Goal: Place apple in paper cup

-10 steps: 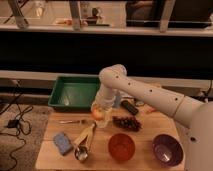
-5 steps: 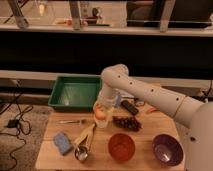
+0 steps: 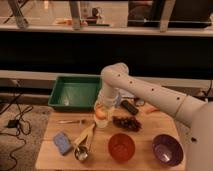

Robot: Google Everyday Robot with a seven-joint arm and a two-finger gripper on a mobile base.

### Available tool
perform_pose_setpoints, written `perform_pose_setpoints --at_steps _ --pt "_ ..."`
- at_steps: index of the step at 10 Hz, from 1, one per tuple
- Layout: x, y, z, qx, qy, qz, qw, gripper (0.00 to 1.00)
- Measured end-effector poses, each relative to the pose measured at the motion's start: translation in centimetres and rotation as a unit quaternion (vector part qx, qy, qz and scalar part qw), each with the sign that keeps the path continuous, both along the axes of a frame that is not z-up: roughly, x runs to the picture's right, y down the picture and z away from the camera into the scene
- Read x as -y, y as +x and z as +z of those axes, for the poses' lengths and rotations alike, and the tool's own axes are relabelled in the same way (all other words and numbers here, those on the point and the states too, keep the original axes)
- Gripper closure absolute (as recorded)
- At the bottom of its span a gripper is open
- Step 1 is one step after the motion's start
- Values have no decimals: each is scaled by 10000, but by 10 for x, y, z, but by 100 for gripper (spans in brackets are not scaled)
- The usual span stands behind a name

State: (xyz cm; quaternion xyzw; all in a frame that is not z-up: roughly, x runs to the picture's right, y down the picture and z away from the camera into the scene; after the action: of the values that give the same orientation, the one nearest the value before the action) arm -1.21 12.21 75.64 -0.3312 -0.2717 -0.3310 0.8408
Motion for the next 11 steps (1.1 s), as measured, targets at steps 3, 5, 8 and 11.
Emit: perform_pose_setpoints --at_steps 3,5,8,11 --pt "-2 3 -5 3 -21 -8 10000 20" --pt "-6 1 -11 77 -42 -40 10000 20" --pt "-9 -5 -18 222 -35 -12 9997 20" --pt "-9 -17 -28 404 -12 29 9992 20"
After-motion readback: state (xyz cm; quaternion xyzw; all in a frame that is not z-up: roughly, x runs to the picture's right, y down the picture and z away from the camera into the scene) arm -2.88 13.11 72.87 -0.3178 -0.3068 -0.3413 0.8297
